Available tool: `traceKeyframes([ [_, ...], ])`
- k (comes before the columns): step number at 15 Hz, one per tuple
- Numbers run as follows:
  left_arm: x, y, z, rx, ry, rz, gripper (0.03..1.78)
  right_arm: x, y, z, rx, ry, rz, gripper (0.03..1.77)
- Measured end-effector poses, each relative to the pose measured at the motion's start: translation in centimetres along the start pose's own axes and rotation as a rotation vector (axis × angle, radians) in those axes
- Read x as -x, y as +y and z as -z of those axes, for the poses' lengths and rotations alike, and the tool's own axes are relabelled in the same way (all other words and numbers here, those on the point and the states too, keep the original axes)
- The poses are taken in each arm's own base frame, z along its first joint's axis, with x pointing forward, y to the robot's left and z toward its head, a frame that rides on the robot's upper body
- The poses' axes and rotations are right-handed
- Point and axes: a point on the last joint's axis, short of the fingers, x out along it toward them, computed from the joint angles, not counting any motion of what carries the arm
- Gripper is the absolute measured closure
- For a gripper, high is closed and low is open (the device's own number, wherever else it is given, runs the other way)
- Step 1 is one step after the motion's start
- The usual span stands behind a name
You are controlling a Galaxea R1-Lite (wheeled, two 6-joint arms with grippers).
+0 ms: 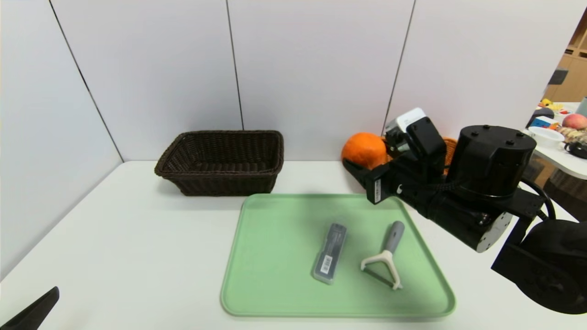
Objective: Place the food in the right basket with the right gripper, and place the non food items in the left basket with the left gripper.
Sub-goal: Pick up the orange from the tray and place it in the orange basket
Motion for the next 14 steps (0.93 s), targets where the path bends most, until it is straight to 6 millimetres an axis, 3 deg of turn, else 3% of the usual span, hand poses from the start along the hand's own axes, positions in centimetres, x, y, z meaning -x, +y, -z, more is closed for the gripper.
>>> traceKeyframes([
  [10,0.0,0.0,0.0,-0.001,0.003,0.001,0.12,-0.5,-9.1,1.0,0.040,0.007,0.160,0.67],
  [14,-0.1,0.0,0.1,0.000,0.009,0.001,0.12,-0.9,-11.9,1.6,0.044,0.026,0.215,0.67],
])
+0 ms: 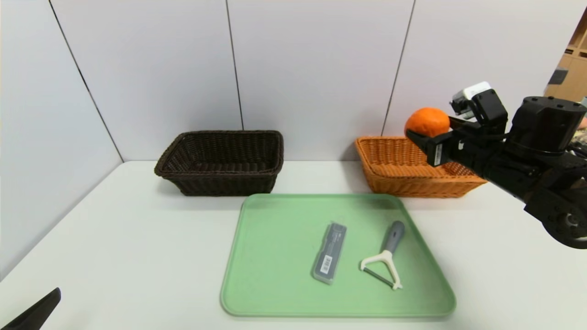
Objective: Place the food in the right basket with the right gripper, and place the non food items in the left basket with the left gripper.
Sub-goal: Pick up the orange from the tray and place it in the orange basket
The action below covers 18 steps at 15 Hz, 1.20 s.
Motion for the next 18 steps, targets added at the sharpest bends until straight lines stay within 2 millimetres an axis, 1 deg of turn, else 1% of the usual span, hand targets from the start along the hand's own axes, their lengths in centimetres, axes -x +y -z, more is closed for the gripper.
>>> traceKeyframes([
  [3,0.0,0.0,0.0,0.000,0.001,0.000,0.12,-1.2,-1.3,0.6,-0.003,0.031,0.035,0.67],
  [6,0.1,0.0,0.1,0.000,-0.002,0.001,0.12,-2.8,-2.8,1.0,-0.025,0.103,0.064,0.67],
  [9,0.1,0.0,0.1,0.000,-0.005,0.000,0.12,-4.2,-3.8,1.5,-0.070,0.182,0.078,0.67],
  [13,0.1,0.0,0.2,0.001,-0.004,0.001,0.12,-5.4,-4.0,2.6,-0.106,0.316,0.082,0.67],
  [18,0.1,0.0,0.3,0.000,-0.002,0.001,0.12,-5.9,-3.7,3.5,-0.111,0.460,0.068,0.68],
])
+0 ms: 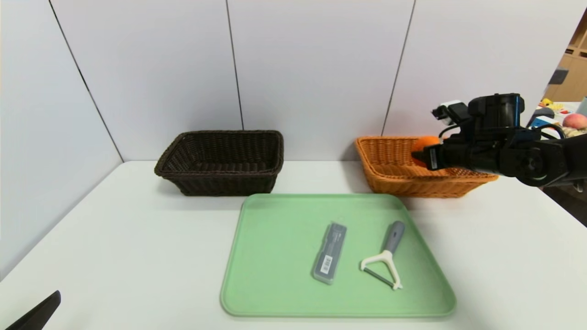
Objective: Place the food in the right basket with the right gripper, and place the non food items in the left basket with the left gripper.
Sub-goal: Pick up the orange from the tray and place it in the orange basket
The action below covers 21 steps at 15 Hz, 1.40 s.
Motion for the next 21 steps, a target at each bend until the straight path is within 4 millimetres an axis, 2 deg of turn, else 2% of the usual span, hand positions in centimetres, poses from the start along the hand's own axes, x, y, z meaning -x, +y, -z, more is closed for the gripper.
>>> traceKeyframes([
  [9,0.0,0.0,0.3,0.001,0.007,-0.001,0.12,-1.5,0.6,1.3,-0.007,0.093,0.015,0.68],
  [21,0.0,0.0,0.5,-0.007,0.009,0.000,0.12,-1.7,0.6,1.0,-0.010,0.074,0.021,0.68],
])
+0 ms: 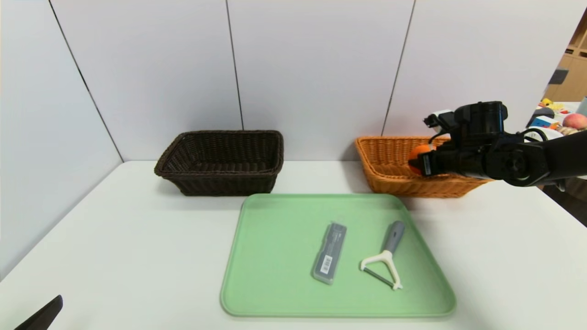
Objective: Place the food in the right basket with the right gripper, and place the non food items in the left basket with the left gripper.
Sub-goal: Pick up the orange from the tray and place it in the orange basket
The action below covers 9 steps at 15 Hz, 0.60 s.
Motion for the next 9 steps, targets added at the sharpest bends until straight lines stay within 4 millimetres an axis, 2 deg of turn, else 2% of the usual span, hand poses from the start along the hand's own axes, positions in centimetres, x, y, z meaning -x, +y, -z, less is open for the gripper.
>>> traceKeyframes([
  [3,-0.02,-0.01,0.08,0.000,0.003,0.001,0.12,-0.01,0.00,0.04,0.004,0.001,0.003,0.68],
  [5,-0.03,-0.01,0.12,0.000,0.004,0.001,0.12,-0.03,0.07,0.13,0.006,0.001,0.001,0.53],
  [9,-0.03,0.00,0.12,0.001,0.004,0.001,0.12,-0.01,0.07,-0.01,0.002,-0.004,0.003,0.36],
])
